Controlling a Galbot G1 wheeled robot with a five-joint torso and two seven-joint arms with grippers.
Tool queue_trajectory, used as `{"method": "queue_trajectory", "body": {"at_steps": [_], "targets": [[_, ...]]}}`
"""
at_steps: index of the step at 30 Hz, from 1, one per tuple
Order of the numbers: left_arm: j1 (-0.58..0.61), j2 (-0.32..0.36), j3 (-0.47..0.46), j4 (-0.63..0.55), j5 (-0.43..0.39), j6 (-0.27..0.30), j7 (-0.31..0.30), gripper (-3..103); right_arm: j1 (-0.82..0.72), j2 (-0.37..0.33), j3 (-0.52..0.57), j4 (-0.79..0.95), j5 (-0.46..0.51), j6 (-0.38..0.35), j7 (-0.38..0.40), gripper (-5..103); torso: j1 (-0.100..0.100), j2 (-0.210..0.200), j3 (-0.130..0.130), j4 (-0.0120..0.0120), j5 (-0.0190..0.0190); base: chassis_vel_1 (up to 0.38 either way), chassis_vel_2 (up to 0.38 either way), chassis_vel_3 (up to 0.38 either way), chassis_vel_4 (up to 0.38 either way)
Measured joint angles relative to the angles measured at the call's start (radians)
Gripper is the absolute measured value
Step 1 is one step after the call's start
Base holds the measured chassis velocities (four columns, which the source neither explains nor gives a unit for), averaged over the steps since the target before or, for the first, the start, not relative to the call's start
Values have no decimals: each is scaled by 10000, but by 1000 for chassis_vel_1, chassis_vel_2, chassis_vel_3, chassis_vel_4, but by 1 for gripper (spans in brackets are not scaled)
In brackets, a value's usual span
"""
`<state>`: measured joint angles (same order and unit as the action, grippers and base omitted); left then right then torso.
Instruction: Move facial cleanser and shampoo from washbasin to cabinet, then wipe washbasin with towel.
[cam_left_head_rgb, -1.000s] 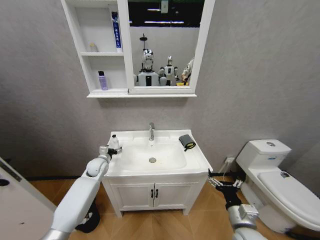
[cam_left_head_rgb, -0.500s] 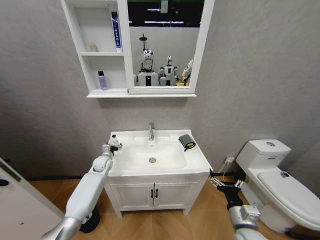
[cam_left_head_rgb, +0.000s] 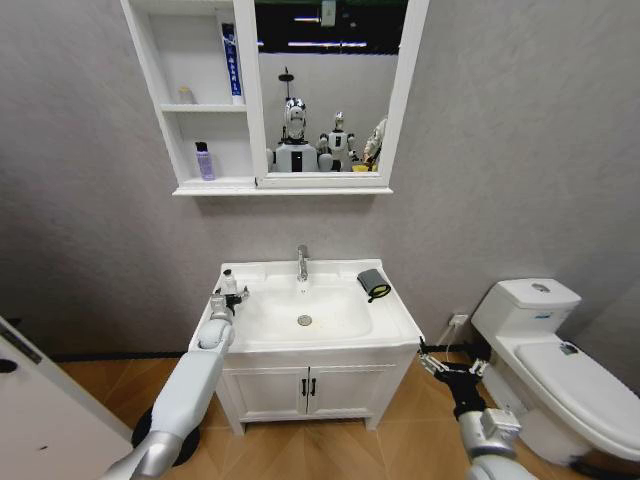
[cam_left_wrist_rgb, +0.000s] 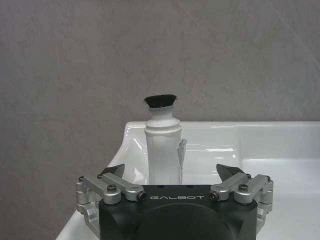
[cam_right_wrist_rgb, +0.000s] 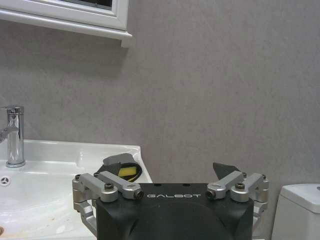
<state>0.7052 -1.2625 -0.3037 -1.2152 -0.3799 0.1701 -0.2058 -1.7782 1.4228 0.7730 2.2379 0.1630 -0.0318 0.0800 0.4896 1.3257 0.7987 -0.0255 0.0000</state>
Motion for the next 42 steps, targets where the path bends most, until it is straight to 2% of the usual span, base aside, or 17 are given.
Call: {"method": "queue_trajectory", "body": {"at_steps": [12,18,25,30,33,34,35,36,37,38,40,42], "targets": [[-399,-261,-80,647,151,-221,95,100,-39,6,56,27,22,42,-1,100,0,0,0,-1,0,0,0,0,0],[-426,-490,-229,1090,153,-914,439,100,-1,-52,104,20,94,40,-1,100,0,0,0,0,-1,0,0,0,0],[-760,-729,-399,1698,441,-1643,440,100,15,-29,59,-45,79,49,-1,100,0,1,0,-1,0,0,0,0,0],[-797,-744,-407,1762,495,-1642,399,101,22,-64,105,-58,110,55,-1,100,0,0,0,-1,0,0,0,0,0],[-796,-724,-407,1763,531,-1536,268,96,46,-86,116,-86,121,64,-1,100,0,0,0,0,0,0,0,0,0],[-796,-713,-411,1762,533,-1517,201,90,58,-86,109,-105,122,67,-1,100,0,0,0,0,0,0,0,0,0],[-796,-713,-411,1762,533,-1517,201,90,58,-86,109,-105,122,67,-1,100,0,0,0,0,0,0,0,0,0],[-790,-694,-411,1752,533,-1505,176,85,69,-81,94,-120,122,69,0,100,0,0,0,0,-1,0,0,0,0],[-772,-649,-412,1715,532,-1494,159,74,82,-76,82,-145,122,81,0,100,0,1,0,0,0,0,0,0,0],[-772,-649,-412,1715,532,-1494,159,74,82,-76,82,-145,122,81,0,100,0,1,0,0,0,0,0,0,0],[-735,-570,-412,1631,520,-1477,146,64,86,-77,80,-172,122,106,0,100,0,0,0,0,0,0,0,0,0],[-713,-533,-412,1591,510,-1467,133,64,84,-81,85,-192,122,121,0,100,0,0,0,0,0,0,0,0,0]]}}
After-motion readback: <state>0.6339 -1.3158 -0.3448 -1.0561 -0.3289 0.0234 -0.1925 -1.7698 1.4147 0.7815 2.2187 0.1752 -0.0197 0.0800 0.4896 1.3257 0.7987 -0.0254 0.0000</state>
